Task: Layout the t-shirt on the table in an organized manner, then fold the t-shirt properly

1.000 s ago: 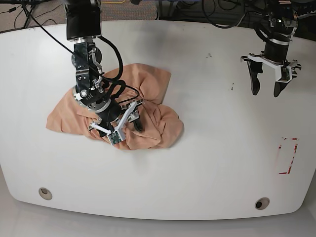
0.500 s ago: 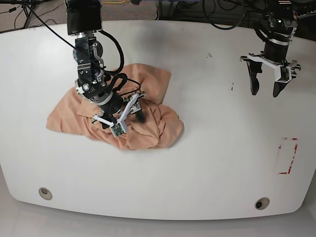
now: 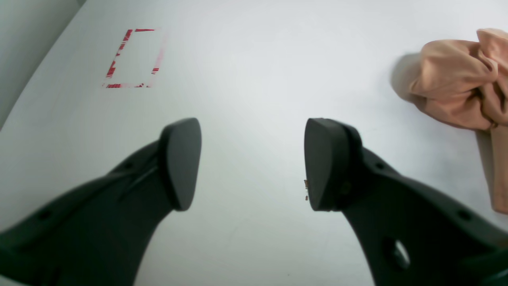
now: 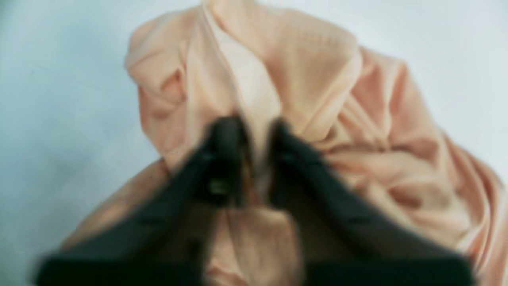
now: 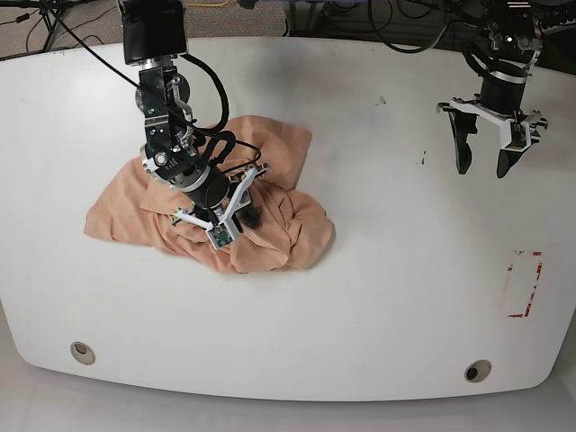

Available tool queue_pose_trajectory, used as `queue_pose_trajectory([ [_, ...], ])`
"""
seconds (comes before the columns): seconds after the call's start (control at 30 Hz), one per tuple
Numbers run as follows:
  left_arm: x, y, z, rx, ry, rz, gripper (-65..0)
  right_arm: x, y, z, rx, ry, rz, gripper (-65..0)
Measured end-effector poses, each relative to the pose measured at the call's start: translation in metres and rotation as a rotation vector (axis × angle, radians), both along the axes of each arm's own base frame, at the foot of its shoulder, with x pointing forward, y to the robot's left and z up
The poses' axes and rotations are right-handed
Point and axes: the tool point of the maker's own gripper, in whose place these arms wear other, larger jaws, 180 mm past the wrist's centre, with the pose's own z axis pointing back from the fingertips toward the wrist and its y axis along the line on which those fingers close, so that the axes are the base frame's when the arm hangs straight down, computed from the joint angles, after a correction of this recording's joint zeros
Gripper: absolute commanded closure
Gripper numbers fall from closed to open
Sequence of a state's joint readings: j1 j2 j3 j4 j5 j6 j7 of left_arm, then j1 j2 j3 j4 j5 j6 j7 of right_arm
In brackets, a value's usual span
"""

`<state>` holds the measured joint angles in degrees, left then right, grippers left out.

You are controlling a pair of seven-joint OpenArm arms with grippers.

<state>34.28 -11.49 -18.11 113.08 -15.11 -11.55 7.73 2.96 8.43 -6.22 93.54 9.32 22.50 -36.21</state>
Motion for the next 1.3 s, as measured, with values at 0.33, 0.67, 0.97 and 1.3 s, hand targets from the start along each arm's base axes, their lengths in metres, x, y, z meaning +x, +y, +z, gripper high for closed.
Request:
queue_pose_trajectory([
  [0.33,0.014,0.001,0.002,0.002,0.011,0.003,-38.5,0.021,-0.006,0.022,-0.020,-0.062,0.003,0.0],
  [0.67,0.045,-0.052,-0.008,-0.055,0.072,-0.126,-38.8,0.068,-0.046,0.079,-0.051,-0.208,-0.077,0.0],
  [0.97,0.051,-0.146,-0.028,-0.097,0.186,-0.370,-38.9,0.083,-0.055,0.142,-0.076,-0.372,-0.076,0.0],
  [1.3,0.044,-0.208,-0.067,-0.180,0.332,-0.465,-38.9,0.085,-0.062,0.160,-0.105,-0.420,-0.074,0.0],
])
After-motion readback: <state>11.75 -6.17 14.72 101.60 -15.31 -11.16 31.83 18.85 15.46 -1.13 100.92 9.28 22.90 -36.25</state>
